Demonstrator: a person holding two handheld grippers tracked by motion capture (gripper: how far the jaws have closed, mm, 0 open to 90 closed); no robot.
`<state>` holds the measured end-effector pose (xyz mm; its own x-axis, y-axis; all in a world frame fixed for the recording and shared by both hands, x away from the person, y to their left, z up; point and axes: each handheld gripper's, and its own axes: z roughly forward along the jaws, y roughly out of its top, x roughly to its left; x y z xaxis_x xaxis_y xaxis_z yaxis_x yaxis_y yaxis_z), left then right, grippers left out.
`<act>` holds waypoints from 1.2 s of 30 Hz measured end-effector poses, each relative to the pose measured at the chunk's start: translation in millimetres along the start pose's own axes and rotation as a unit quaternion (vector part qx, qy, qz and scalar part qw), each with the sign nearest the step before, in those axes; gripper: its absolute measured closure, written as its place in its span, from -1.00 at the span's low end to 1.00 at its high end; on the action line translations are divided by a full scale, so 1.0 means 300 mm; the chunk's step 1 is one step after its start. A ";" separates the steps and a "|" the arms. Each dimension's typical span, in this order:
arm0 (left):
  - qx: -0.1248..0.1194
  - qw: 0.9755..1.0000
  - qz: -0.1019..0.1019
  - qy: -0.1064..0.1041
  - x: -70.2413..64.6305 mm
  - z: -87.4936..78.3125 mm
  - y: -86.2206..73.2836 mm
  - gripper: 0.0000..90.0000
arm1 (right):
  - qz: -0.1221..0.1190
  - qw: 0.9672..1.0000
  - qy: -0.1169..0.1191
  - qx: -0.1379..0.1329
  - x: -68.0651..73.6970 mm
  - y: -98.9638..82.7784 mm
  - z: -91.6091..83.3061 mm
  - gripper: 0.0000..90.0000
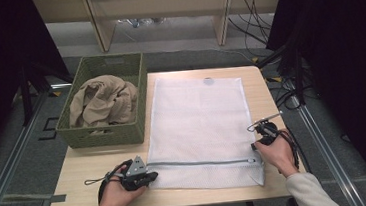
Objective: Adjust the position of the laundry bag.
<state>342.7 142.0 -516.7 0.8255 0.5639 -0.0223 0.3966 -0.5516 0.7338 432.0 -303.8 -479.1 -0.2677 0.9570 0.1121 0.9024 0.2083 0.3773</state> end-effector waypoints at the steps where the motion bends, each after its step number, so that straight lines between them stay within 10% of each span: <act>1: -0.004 1.000 -0.008 -0.002 -0.003 0.002 -0.002 0.99 | 0.000 1.000 0.000 0.000 0.000 0.000 0.000 1.00; 24: 0.000 1.000 -0.024 0.013 0.000 -0.018 -0.013 0.92 | 0.008 1.000 0.001 -0.012 0.007 0.064 0.022 0.91; 36: -0.075 0.994 -0.066 0.041 0.011 -0.034 -0.014 0.09 | 0.057 0.998 0.002 -0.033 -0.037 0.024 -0.076 0.65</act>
<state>339.6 152.6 -512.8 0.7324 0.6769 -0.0733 0.4296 -0.3759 0.8211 433.7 -317.6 -456.6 -0.1654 0.9730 0.1609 0.9029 0.0837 0.4217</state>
